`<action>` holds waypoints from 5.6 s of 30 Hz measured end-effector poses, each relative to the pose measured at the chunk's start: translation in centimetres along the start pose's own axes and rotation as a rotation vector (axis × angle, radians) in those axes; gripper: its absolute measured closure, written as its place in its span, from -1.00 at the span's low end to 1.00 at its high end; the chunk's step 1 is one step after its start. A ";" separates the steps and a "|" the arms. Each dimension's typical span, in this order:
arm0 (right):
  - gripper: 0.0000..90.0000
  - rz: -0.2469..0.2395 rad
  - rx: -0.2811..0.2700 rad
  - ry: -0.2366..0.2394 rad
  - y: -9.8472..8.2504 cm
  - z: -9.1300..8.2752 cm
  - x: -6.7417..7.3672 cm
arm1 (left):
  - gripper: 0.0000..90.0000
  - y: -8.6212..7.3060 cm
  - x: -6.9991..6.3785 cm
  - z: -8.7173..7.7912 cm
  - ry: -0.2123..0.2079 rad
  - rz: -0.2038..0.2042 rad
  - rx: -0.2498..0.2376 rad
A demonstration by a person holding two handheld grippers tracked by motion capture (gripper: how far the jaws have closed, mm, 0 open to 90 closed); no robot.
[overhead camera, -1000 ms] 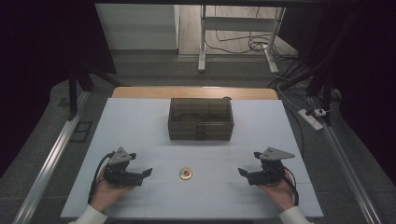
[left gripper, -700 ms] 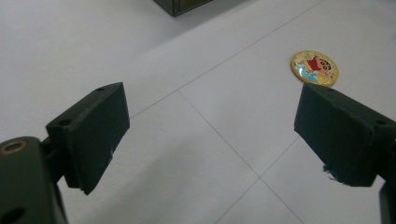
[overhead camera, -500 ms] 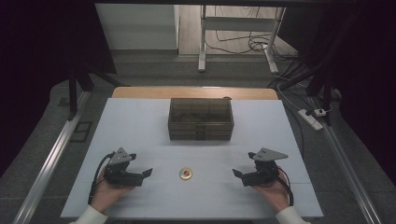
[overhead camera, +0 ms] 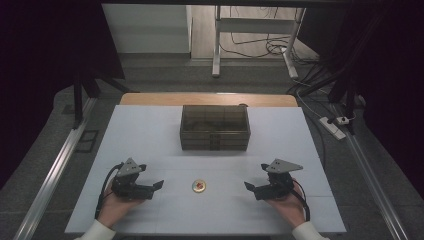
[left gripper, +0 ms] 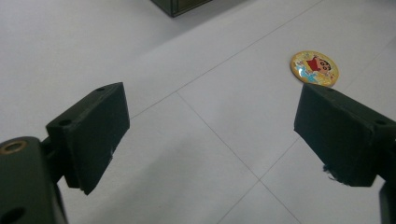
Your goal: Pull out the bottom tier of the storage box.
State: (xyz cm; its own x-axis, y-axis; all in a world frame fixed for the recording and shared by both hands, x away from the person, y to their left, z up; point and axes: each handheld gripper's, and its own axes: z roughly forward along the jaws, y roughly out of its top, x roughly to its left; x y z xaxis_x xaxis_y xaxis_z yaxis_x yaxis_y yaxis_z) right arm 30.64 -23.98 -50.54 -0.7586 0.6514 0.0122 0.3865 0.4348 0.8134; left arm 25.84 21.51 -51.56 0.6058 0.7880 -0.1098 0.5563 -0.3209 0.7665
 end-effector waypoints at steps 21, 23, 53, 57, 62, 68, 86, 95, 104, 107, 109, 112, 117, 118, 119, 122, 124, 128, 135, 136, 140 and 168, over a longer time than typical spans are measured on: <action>-0.83 -0.024 0.004 0.025 0.7 1.5 1.7 | -0.78 0.0 -0.1 0.2 -0.003 0.001 0.003; -0.83 -0.026 0.004 0.027 0.8 1.6 1.9 | -0.78 0.1 -0.1 0.2 -0.004 0.001 0.003; -0.80 -0.117 0.048 0.024 1.5 3.3 3.6 | -0.78 0.1 -0.2 0.3 -0.010 -0.001 0.008; -0.80 -0.146 0.055 0.010 1.7 3.5 3.8 | -0.78 0.0 -0.2 0.3 -0.010 -0.003 0.008; -0.80 -0.198 0.069 -0.013 1.8 3.8 4.2 | -0.78 0.1 -0.2 0.3 -0.011 0.000 0.010; -0.75 -0.231 0.073 -0.023 2.1 3.9 4.4 | -0.78 0.0 -0.2 0.3 -0.011 -0.002 0.010; -0.72 -0.367 0.101 -0.093 2.9 4.5 5.4 | -0.78 0.0 -0.2 0.5 -0.015 -0.005 0.019; -0.71 -0.426 0.110 -0.125 3.2 4.8 5.8 | -0.78 0.0 -0.1 0.6 -0.016 -0.007 0.020; -0.70 -0.476 0.111 -0.156 3.5 5.2 6.2 | -0.78 0.0 -0.1 0.6 -0.016 -0.007 0.022; -0.70 -0.501 0.120 -0.168 3.6 5.3 6.4 | -0.78 0.0 -0.1 0.6 -0.017 -0.007 0.021; -0.69 -0.507 0.115 -0.175 3.7 5.4 6.5 | -0.78 0.0 -0.1 0.6 -0.016 -0.008 0.021; -0.69 -0.526 0.117 -0.185 3.8 5.5 6.5 | -0.78 0.0 -0.1 0.7 -0.017 -0.010 0.021; -0.68 -0.537 0.120 -0.196 4.0 5.8 6.5 | -0.78 0.0 -0.1 0.7 -0.017 -0.008 0.021; -0.68 -0.541 0.118 -0.198 4.0 5.8 6.5 | -0.78 0.0 -0.1 0.7 -0.017 -0.008 0.021; -0.68 -0.541 0.116 -0.202 4.0 5.9 6.5 | -0.78 0.0 -0.1 0.7 -0.017 -0.008 0.021; -0.67 -0.549 0.114 -0.208 4.1 6.0 6.4 | -0.78 -0.1 -0.1 0.7 -0.016 -0.008 0.023; -0.67 -0.553 0.117 -0.215 4.2 6.0 6.4 | -0.78 -0.1 -0.1 0.7 -0.017 -0.010 0.022; -0.67 -0.564 0.121 -0.225 4.3 6.2 6.5 | -0.78 -0.1 -0.1 0.7 -0.016 -0.007 0.024; -0.65 -0.581 0.119 -0.244 4.5 6.5 6.5 | -0.78 -0.1 -0.1 0.7 -0.016 -0.008 0.023; -0.65 -0.582 0.121 -0.242 4.6 6.5 6.5 | -0.78 -0.1 -0.1 0.7 -0.016 -0.008 0.023; -0.64 -0.588 0.120 -0.250 4.7 6.7 6.4 | -0.78 -0.1 -0.1 0.7 -0.015 -0.009 0.022; -0.50 -0.654 0.140 -0.264 5.3 8.6 6.7 | -0.78 -0.1 -0.1 0.7 -0.013 -0.011 0.023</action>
State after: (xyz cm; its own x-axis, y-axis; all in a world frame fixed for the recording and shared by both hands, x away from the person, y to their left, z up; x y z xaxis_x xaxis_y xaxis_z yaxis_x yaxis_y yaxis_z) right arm 32.12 -11.99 -51.09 -0.7122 0.3511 -0.6079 -0.0270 0.8516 0.5235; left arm 26.13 21.13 -52.07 0.6069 0.7847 -0.1260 0.5757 -0.3248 0.7504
